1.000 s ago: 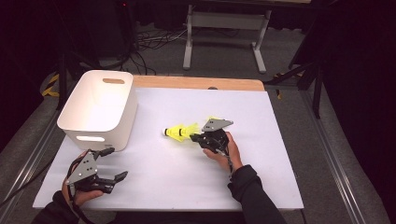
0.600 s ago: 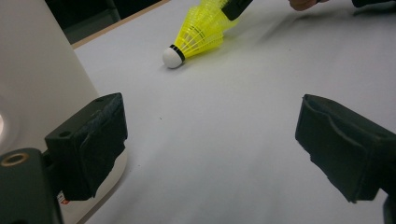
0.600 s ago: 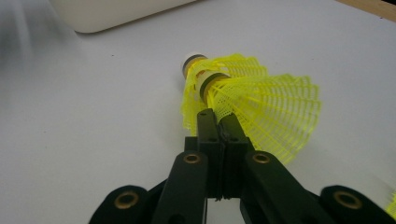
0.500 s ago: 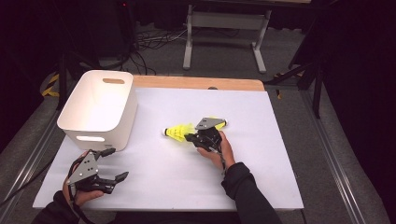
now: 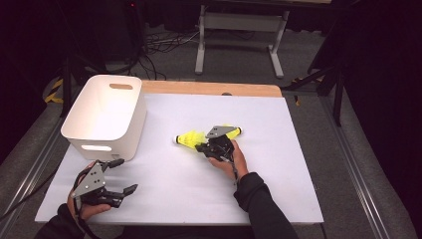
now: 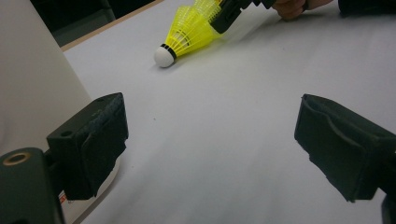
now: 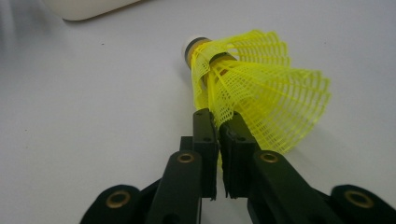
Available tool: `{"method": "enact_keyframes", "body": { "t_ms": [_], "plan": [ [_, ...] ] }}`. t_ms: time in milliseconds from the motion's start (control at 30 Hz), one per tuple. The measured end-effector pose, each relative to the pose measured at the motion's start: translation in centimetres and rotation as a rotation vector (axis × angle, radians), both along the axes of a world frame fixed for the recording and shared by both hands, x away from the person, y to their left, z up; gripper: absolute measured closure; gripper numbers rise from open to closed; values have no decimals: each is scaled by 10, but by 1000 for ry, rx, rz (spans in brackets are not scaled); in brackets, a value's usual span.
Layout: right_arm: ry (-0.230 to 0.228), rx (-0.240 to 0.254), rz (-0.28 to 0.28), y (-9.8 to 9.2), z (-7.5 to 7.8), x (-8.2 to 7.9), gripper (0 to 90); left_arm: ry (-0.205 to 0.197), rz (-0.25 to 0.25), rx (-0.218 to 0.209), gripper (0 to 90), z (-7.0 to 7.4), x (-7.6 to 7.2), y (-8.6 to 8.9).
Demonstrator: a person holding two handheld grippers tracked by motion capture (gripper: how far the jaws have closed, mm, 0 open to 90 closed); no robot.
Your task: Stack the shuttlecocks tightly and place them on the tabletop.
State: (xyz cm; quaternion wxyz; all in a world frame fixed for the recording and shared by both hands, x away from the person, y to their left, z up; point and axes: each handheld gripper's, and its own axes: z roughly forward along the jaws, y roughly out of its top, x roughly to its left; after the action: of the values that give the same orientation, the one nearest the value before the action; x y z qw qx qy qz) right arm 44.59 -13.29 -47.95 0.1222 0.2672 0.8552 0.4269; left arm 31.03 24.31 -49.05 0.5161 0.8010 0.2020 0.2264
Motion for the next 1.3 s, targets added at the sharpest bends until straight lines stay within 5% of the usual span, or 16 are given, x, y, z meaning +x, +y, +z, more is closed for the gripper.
{"method": "enact_keyframes", "body": {
  "t_ms": [333, 633, 733, 933, 1100, 1133, 1300],
  "plan": [
    [-29, -6, -40, -5, 8, -6, 647, -8, -4, -4, 104, 1, -1, 1],
    [-171, -45, -64, -18, 36, -37, 565, -1, -5, -5, 105, 0, 0, 0],
    [-269, -88, -115, -33, 53, -49, 539, -3, -5, -6, 105, 0, -1, 1],
    [-333, -116, -204, -55, 64, -51, 495, -6, 1, -6, 105, 0, -1, 1],
    [-321, -131, -275, -66, 65, -39, 412, -1, 1, -8, 105, 0, 0, 0],
    [-308, -160, -297, -66, 66, -28, 365, -1, 0, -5, 105, 0, 0, 0],
    [-253, -155, -323, -62, 71, -4, 311, -2, -4, -10, 105, 1, 0, 1]
  ]
}}
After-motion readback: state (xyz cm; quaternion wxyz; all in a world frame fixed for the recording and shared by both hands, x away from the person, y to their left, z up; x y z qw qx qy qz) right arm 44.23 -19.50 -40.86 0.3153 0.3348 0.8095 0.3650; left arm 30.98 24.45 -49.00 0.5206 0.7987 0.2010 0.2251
